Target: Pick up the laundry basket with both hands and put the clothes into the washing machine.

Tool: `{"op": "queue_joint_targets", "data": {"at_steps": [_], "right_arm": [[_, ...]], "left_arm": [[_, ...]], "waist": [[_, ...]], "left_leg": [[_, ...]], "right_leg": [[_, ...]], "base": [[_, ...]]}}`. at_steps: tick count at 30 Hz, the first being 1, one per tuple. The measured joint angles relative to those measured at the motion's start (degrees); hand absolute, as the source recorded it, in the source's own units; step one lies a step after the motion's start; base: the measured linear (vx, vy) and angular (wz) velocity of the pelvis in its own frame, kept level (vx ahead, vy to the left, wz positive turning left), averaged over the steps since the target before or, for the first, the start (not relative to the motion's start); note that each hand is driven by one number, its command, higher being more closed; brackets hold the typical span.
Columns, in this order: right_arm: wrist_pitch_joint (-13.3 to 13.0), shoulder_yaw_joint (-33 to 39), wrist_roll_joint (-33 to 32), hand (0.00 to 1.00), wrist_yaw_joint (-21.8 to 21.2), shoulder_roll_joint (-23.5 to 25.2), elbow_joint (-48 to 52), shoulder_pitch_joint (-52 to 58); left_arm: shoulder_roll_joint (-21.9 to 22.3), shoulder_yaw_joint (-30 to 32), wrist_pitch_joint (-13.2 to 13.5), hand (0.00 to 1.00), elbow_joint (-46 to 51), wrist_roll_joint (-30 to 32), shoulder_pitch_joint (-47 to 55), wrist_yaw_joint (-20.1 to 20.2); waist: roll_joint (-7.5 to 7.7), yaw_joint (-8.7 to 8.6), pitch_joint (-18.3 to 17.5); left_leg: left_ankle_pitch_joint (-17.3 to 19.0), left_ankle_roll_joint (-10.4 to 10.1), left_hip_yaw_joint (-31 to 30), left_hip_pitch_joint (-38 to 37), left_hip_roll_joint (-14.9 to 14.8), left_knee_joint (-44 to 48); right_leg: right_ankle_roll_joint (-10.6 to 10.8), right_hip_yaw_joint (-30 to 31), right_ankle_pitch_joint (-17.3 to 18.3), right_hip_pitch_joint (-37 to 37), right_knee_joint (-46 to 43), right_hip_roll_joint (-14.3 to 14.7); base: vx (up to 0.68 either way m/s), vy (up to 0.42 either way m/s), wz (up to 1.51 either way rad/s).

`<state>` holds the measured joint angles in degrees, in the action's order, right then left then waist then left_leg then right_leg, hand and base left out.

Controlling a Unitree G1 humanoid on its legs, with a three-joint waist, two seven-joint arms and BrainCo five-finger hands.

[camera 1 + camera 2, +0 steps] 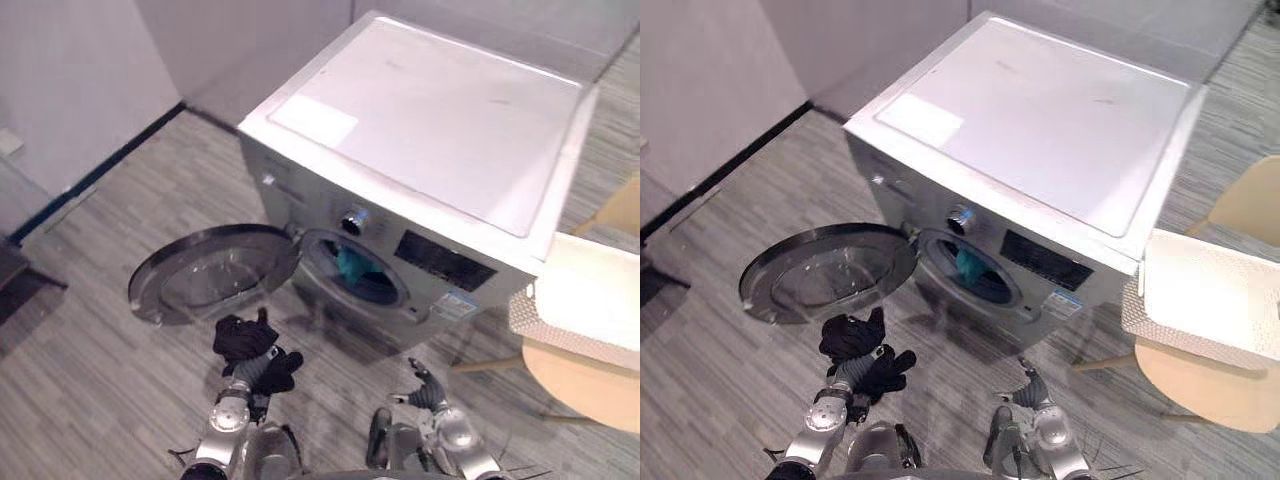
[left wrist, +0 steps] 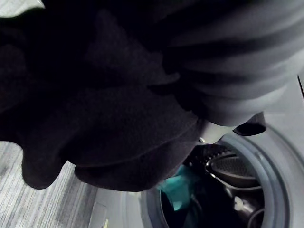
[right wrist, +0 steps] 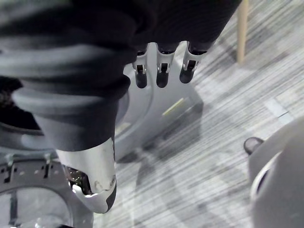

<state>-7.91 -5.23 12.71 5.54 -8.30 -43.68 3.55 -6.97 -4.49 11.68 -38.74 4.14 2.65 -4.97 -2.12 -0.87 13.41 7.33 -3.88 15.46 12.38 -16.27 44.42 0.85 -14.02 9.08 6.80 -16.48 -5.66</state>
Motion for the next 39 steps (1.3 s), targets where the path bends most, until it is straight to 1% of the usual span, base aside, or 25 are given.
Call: {"op": "queue_joint_targets", "data": {"at_steps": [1,2,3,4,5,6,7,8,9,10,11,13,15,16,18,20,21,22,24,27,28,29,32,35,39], "right_arm": [[0.16,1.25,-0.49,0.00,0.55,-0.16,-0.24,-0.43],[0.57,3.09,-0.91,0.00,0.99,-0.20,-0.91,-0.51],[0.60,3.65,-0.92,0.00,1.04,-0.21,-1.19,-0.60],[0.60,4.17,-0.92,0.00,1.06,-0.22,-1.71,-0.93],[0.59,4.21,-0.90,0.00,1.52,-0.53,-1.82,-0.89],[0.59,4.24,-0.89,0.00,1.61,-0.96,-2.03,-1.09],[0.59,4.40,-0.89,0.00,1.83,-0.12,-2.19,-1.21],[0.55,4.42,-0.89,0.00,1.85,0.27,-2.11,-1.04],[0.59,4.41,-0.89,0.00,1.86,0.30,-2.14,-0.80],[0.64,4.45,-0.90,0.00,1.88,0.38,-2.02,-1.12],[0.63,4.78,-1.11,0.00,1.98,0.36,-1.89,-1.93],[0.72,4.93,-3.05,0.00,2.43,0.29,-1.60,-6.05],[0.78,4.93,-4.09,0.00,3.31,0.20,-0.24,-8.32],[0.95,4.97,-5.65,0.00,4.02,0.36,2.31,-8.96],[0.94,4.98,-7.17,0.00,4.46,0.64,5.40,-8.96],[1.07,5.10,-8.43,0.00,4.89,1.29,9.73,-9.40],[1.07,5.09,-8.79,0.00,5.10,1.31,11.05,-9.67],[1.03,5.21,-9.44,0.00,5.81,1.68,13.26,-10.55],[0.94,5.32,-9.92,0.00,6.32,1.96,16.03,-10.97],[0.36,6.88,-11.10,0.00,6.84,3.00,20.54,-11.94],[0.02,7.84,-11.88,0.00,6.95,3.51,22.63,-12.38],[-0.72,8.10,-12.20,0.00,6.93,3.54,24.83,-12.94],[-2.33,9.33,-12.32,0.00,6.76,4.05,29.45,-13.03],[-3.03,11.34,-12.31,0.00,6.74,4.75,29.69,-12.49],[-3.05,11.56,-12.42,0.00,6.05,4.76,29.95,-11.39]], "left_arm": [[0.26,-0.24,0.00,1.00,-0.02,0.00,0.08,0.01],[0.28,-0.40,-0.01,1.00,-0.04,0.00,0.08,-0.02],[0.28,-0.45,0.00,1.00,-0.04,0.00,0.13,-0.04],[0.28,-0.57,0.00,1.00,-0.10,-0.01,0.18,-0.10],[0.27,-1.58,0.02,1.00,-0.27,0.01,0.37,-0.11],[0.07,-2.11,0.09,1.00,-0.45,0.02,0.32,-0.12],[-0.51,-2.79,-0.03,1.00,-2.10,0.04,-0.85,-0.11],[-0.48,-3.68,-0.14,1.00,-3.36,0.05,-1.90,-0.08],[-0.48,-4.08,-0.14,1.00,-3.58,0.05,-2.22,-0.07],[-0.48,-4.12,-0.14,1.00,-3.60,0.04,-2.96,-0.13],[-0.53,-4.10,-0.15,1.00,-3.60,-0.01,-3.71,-0.31],[-1.39,-3.91,-0.21,1.00,-3.57,-0.66,-7.95,-1.55],[-1.80,-3.70,-0.22,1.00,-3.52,-2.33,-11.64,-2.68],[-1.67,-3.49,-0.25,1.00,-2.83,-4.68,-14.73,-3.99],[-1.55,-1.98,-0.13,1.00,-0.42,-7.23,-17.15,-5.04],[-1.08,-0.35,0.00,1.00,1.50,-11.41,-21.54,-6.36],[-1.05,0.34,-0.02,1.00,2.39,-12.43,-22.81,-6.56],[-0.48,1.71,-0.01,1.00,5.38,-13.91,-24.43,-7.17],[-0.27,3.08,0.01,1.00,8.48,-15.56,-26.37,-8.00],[-1.07,5.70,-0.03,1.00,12.21,-17.43,-33.64,-9.41],[-2.66,6.32,-0.08,1.00,12.43,-17.64,-37.09,-10.03],[-5.49,6.82,-0.24,1.00,12.52,-17.98,-41.26,-10.35],[-12.83,8.38,-0.56,1.00,16.89,-18.36,-50.34,-12.28],[-17.80,6.11,-0.54,1.00,18.61,-18.05,-60.62,-14.93],[-21.71,2.08,-0.69,1.00,18.83,-16.93,-71.49,-18.76]], "waist": [[0.59,0.05,0.37],[0.53,-0.05,0.38],[0.62,-0.06,0.43],[0.62,0.00,0.43],[-0.69,0.06,-0.31],[-0.86,0.08,-0.20],[0.40,-0.08,0.05],[1.01,-1.00,0.22],[0.98,-1.17,0.25],[1.15,-1.44,0.93],[1.04,-1.48,1.86],[1.39,-1.43,6.19],[0.94,-1.50,8.93],[1.11,-1.48,10.96],[1.02,-1.49,11.88],[2.11,-1.45,13.35],[2.09,-1.44,13.95],[2.35,-1.43,14.72],[2.37,-1.42,14.79],[2.67,-1.55,15.46],[2.72,-1.67,15.57],[3.20,-2.13,16.28],[3.64,-3.12,16.81],[3.83,-3.14,17.00],[3.97,-3.91,17.09]], "left_leg": [[3.12,-0.68,-3.42,-0.03,2.25,-2.28],[5.59,-1.27,-7.21,-0.24,4.93,-7.62],[5.83,-1.28,-9.04,-0.45,6.05,-10.52],[5.71,-1.52,-12.07,-1.19,7.50,-16.63],[3.32,-3.28,-13.88,-2.24,7.84,-24.66],[3.57,-2.16,-13.67,-2.39,7.43,-25.40],[3.73,-1.84,-11.96,-2.49,8.37,-25.12],[4.29,-0.98,-10.69,-1.91,9.44,-24.51],[4.71,-0.36,-10.12,-1.53,9.66,-23.95],[5.72,0.37,-8.76,-0.32,10.22,-21.97],[6.57,0.97,-7.78,1.07,10.21,-19.72],[8.05,1.43,-4.67,5.94,9.97,-12.29],[10.01,2.18,-3.35,9.56,9.11,-7.57],[11.54,2.54,-2.26,12.48,8.26,-4.15],[14.92,3.80,-1.54,16.06,6.90,-0.47],[17.54,4.56,-0.55,21.95,5.44,6.46],[18.51,4.60,-0.47,23.77,4.73,8.95],[20.51,4.48,-0.53,27.91,3.08,13.94],[22.08,4.30,-1.24,33.06,1.50,18.96],[24.19,4.28,-3.03,43.13,-0.99,27.88],[24.70,4.21,-3.79,46.52,-1.63,30.61],[25.00,4.03,-4.40,49.28,-1.83,32.94],[24.96,4.10,-6.30,55.89,-2.86,36.87],[24.93,4.09,-7.53,59.21,-3.01,38.49],[24.89,4.10,-7.54,62.96,-3.56,39.00]], "right_leg": [[0.01,2.11,0.00,0.57,-0.14,-0.28],[0.18,4.71,-0.11,0.96,-0.25,-0.37],[0.37,5.64,-0.23,1.10,-0.20,-0.38],[0.72,7.39,-0.43,1.56,-0.27,-0.29],[1.63,9.60,-0.48,2.75,-0.56,0.85],[2.45,10.57,-0.18,3.33,-0.99,1.29],[3.28,12.13,-0.30,4.30,-1.62,0.43],[4.15,13.08,-0.47,5.10,-1.50,-0.69],[4.36,13.57,-0.50,5.60,-1.65,-0.93],[5.31,15.09,-0.47,7.21,-2.65,-1.49],[5.58,16.35,-0.54,8.85,-3.92,-1.53],[6.35,19.80,-0.96,14.97,-9.19,-1.66],[6.61,20.66,-1.08,18.95,-12.13,-1.31],[6.91,20.97,-0.99,22.43,-14.97,-1.06],[8.04,21.48,-0.17,26.84,-18.50,-0.21],[8.18,21.96,1.76,33.87,-25.44,0.02],[8.29,21.96,2.35,35.83,-27.69,0.29],[7.98,22.15,3.41,40.33,-31.91,0.93],[7.83,22.15,4.52,45.67,-36.47,1.89],[7.32,21.93,6.38,55.93,-45.18,3.36],[7.38,21.79,6.72,59.33,-47.90,3.77],[7.09,21.83,7.14,62.34,-50.60,3.95],[6.63,20.93,7.37,68.28,-54.23,4.71],[6.22,20.19,7.54,71.23,-56.04,4.69],[6.18,20.17,7.32,74.95,-56.14,5.18]], "base": [[0.12,0.050,-0.94],[0.14,0.070,-0.91],[0.12,0.125,-0.92],[0.09,0.173,-0.96],[0.09,0.207,-1.02],[0.07,0.215,-0.91],[0.07,0.187,-0.54],[0.05,0.174,-0.39],[0.05,0.189,-0.36],[0.01,0.170,-0.45],[-0.02,0.201,-0.70],[-0.12,0.172,-0.80],[-0.21,0.134,-0.62],[-0.25,0.115,-0.52],[-0.19,0.061,-0.40],[-0.21,0.023,-0.32],[-0.23,-0.007,-0.29],[-0.19,-0.010,-0.30],[-0.17,-0.045,-0.23],[-0.12,-0.106,-0.12],[-0.10,-0.114,-0.04],[-0.10,-0.117,0.01],[-0.10,-0.112,0.01],[-0.08,-0.068,0.04],[-0.04,-0.025,-0.07]]}}
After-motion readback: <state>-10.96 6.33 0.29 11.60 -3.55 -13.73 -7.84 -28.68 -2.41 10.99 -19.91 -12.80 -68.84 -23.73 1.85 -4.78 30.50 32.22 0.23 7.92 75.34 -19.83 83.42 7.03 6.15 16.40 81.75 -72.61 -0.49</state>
